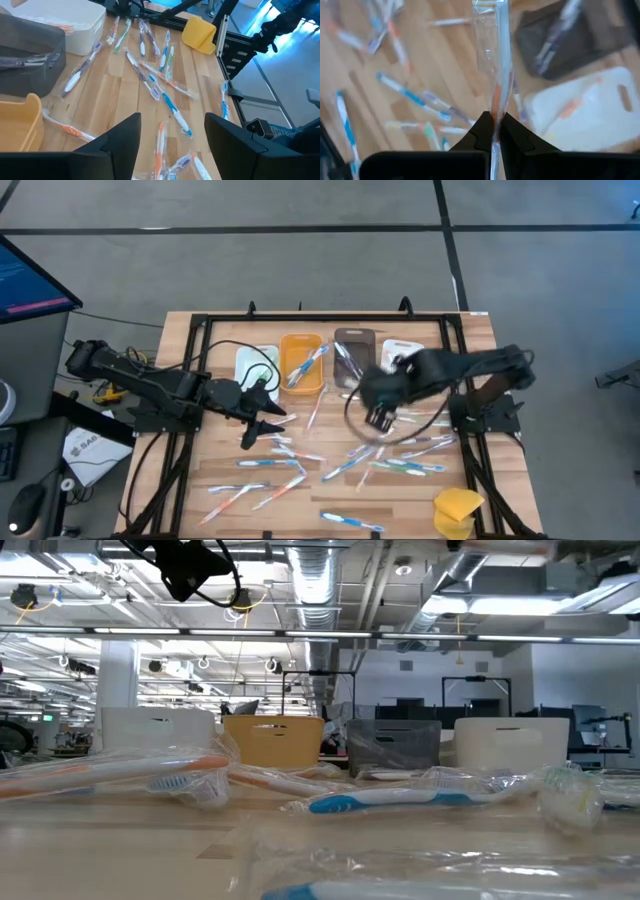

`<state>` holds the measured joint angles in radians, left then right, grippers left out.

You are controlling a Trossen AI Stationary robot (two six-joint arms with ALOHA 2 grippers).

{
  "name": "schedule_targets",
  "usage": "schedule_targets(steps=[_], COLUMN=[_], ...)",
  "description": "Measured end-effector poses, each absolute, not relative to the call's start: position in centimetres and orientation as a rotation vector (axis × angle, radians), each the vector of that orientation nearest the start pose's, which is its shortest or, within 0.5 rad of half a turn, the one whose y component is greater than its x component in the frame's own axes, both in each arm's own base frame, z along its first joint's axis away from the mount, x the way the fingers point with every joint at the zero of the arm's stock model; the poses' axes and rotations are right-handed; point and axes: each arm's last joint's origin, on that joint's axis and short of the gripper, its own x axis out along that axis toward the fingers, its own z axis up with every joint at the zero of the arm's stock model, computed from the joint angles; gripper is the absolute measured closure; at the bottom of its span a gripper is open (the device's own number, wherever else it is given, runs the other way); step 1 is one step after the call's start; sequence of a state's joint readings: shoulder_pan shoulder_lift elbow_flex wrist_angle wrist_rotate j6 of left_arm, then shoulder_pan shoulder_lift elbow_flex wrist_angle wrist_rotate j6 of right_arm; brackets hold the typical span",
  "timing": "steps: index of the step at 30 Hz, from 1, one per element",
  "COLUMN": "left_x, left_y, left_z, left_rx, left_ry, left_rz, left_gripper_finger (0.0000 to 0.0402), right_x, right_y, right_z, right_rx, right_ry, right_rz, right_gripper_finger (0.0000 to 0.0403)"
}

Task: Pick & Place Toothbrushes
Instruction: Put the orange toothbrush into the right white bin

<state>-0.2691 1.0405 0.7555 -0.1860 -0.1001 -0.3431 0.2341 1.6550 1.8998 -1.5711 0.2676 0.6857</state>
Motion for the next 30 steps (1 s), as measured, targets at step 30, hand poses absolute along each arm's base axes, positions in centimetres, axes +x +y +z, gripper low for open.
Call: schedule_targets(steps=[30], left_x=[21.7], left_y=[-5.7], left_z=[27.7], left_rx=[-0.225], left_ry=[0.481], left_rz=[-0.086], left_gripper_finger=[0.0188], right_x=[22.4], right_y=[-9.3], right_z=[28.1], right_rx=[0.608], right_ry=[1.266], right_rz=[-0.902], right_gripper_finger=[0.0395])
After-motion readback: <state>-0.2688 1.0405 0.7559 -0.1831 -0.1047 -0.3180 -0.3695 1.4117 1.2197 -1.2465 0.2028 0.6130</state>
